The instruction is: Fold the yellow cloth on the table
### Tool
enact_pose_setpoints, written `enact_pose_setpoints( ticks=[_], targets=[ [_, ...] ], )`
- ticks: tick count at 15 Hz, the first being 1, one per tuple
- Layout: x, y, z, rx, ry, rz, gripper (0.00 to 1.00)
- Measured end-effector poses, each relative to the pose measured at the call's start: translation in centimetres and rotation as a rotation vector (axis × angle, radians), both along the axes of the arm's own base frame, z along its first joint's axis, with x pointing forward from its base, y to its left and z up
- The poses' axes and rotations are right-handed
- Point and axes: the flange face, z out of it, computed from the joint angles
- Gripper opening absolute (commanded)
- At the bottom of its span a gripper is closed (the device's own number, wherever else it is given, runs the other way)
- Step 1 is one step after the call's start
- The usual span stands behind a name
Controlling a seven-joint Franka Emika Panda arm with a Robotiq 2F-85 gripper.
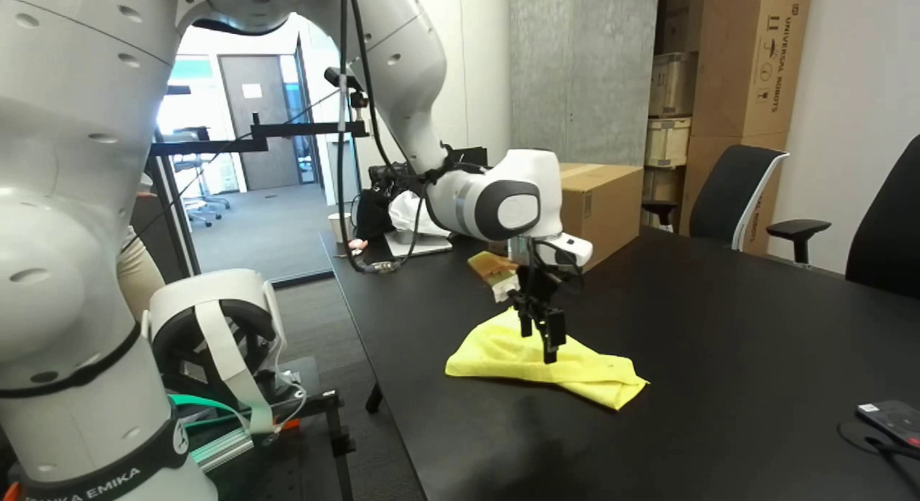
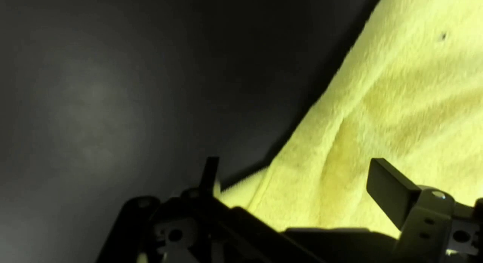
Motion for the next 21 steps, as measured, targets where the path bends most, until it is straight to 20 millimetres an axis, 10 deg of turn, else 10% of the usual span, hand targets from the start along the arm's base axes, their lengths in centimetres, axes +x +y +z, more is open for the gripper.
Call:
enact_pose_setpoints(
  ticks=[9, 21],
  targets=[
    [-10.5, 9.9, -3.3, 0.036, 0.088, 0.169, 1.0],
    [-12.8, 13.5, -6.2, 0.042, 0.018, 0.229, 1.0]
  ],
)
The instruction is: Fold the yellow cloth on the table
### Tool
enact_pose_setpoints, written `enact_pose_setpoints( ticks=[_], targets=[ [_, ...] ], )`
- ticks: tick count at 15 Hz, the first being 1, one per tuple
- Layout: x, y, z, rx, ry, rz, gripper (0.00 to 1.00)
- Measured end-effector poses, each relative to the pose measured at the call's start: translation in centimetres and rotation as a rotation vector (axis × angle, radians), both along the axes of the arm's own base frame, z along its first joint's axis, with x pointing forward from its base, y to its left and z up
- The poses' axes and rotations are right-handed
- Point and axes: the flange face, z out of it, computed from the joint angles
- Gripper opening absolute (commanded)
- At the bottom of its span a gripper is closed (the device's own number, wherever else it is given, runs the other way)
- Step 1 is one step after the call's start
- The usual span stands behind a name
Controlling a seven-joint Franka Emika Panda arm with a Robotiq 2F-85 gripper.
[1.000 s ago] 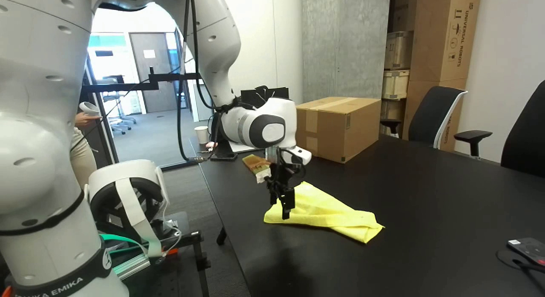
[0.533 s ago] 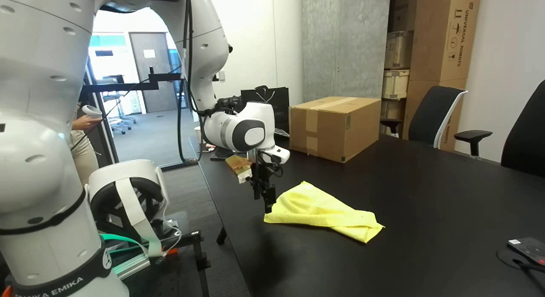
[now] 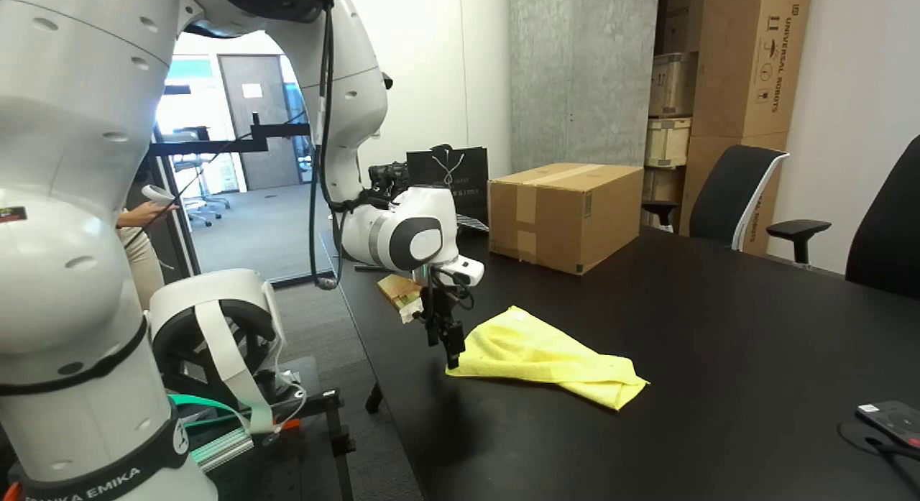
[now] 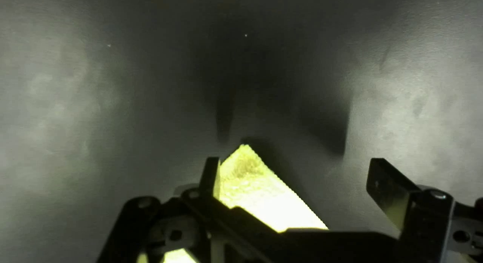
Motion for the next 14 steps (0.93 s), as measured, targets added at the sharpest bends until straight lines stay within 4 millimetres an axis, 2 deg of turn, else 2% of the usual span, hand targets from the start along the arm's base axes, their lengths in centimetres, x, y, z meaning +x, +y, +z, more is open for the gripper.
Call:
enact_pose_setpoints(
  ticks=[4, 14],
  targets=[
    [0.1, -0.4, -1.0, -0.022, -0.022, 0.014, 1.0],
    [1.0, -1.3, -0.9, -0.041, -0.069, 0.012, 1.0]
  ],
)
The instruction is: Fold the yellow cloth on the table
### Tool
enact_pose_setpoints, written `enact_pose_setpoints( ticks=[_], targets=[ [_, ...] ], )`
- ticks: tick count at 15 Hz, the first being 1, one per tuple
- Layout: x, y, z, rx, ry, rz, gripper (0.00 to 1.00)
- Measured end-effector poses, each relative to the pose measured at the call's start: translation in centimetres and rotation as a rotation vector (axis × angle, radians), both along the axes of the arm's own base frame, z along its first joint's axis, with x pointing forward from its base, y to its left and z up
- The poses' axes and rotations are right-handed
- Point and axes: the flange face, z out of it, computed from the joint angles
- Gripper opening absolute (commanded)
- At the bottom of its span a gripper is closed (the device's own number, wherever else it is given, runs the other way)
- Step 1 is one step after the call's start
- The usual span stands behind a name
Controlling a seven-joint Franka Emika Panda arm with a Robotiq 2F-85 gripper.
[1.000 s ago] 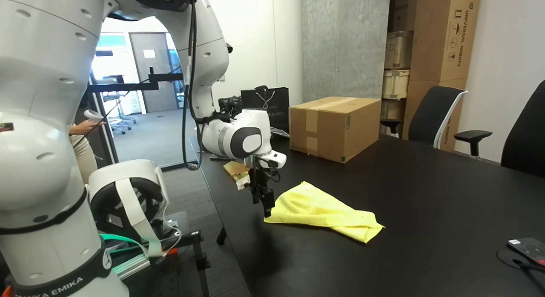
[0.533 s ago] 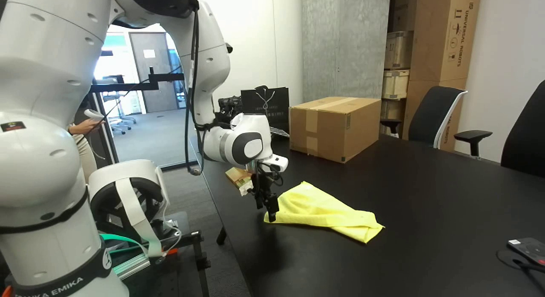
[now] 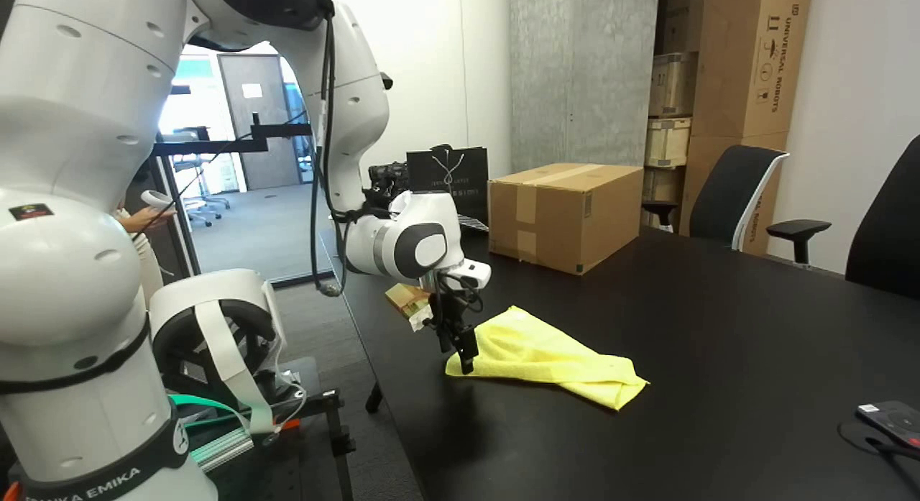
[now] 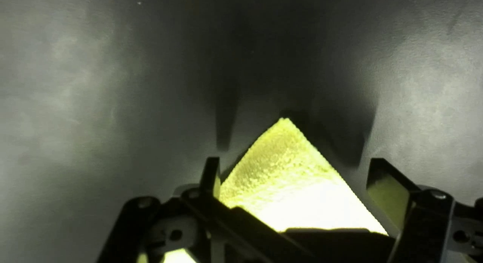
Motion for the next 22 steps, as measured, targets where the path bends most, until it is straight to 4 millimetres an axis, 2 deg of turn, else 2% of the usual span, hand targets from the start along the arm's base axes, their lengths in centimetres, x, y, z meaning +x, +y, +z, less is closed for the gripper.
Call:
enact_pose_setpoints(
  ticks=[4, 6, 14, 18, 22],
  targets=[
    [0.0, -0.4, -0.7, -0.005, 0.006, -0.005, 1.0],
    [0.0, -0.6, -1.1, -0.006, 0.008, -0.01, 0.74],
    [1.0, -0.6, -0.5, 0.003, -0.015, -0.021, 0.12],
    [1.6, -0.8, 0.2, -0.008, -0.035, -0.018, 0.03],
    [2.3, -0.5, 1.2, -0.047, -0.068, 0.008, 0.1]
  ],
)
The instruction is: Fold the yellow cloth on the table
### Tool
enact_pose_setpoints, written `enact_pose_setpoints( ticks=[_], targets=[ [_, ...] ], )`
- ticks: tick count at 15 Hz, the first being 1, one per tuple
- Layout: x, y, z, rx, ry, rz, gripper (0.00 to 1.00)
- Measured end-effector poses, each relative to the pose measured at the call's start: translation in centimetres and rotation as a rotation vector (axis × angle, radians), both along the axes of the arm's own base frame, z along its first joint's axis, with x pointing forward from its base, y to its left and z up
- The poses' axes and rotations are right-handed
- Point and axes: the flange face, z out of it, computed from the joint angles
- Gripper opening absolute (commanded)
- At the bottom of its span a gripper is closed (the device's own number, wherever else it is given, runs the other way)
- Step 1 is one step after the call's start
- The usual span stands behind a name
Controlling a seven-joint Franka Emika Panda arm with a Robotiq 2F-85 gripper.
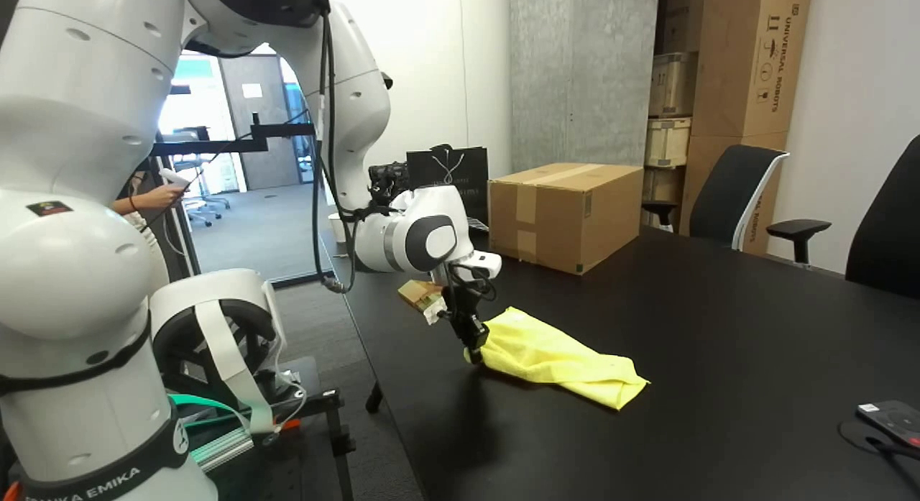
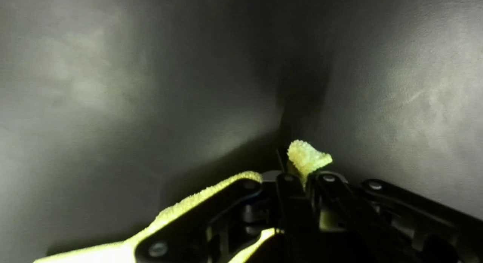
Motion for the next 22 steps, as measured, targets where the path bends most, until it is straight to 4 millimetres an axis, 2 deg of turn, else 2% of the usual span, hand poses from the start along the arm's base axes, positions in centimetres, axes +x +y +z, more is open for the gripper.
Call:
enact_pose_setpoints(
  ticks=[3, 8, 12, 15, 18, 21, 22],
  targets=[
    [0.8, 1.4, 1.1, -0.057, -0.014, 0.048, 0.09],
    [2.7, 5.6, 3.5, -0.192, -0.022, 0.161, 0.1],
    [5.4, 7.8, 6.1, -0.284, -0.062, 0.241, 0.08],
    [8.4, 8.4, 7.4, -0.287, -0.094, 0.272, 0.1],
    [11.3, 8.4, 7.4, -0.272, -0.098, 0.326, 0.08],
    [13.4, 9.0, 6.1, -0.262, -0.078, 0.425, 0.09],
    [13.9, 9.3, 5.4, -0.258, -0.068, 0.462, 0.22]
  ],
)
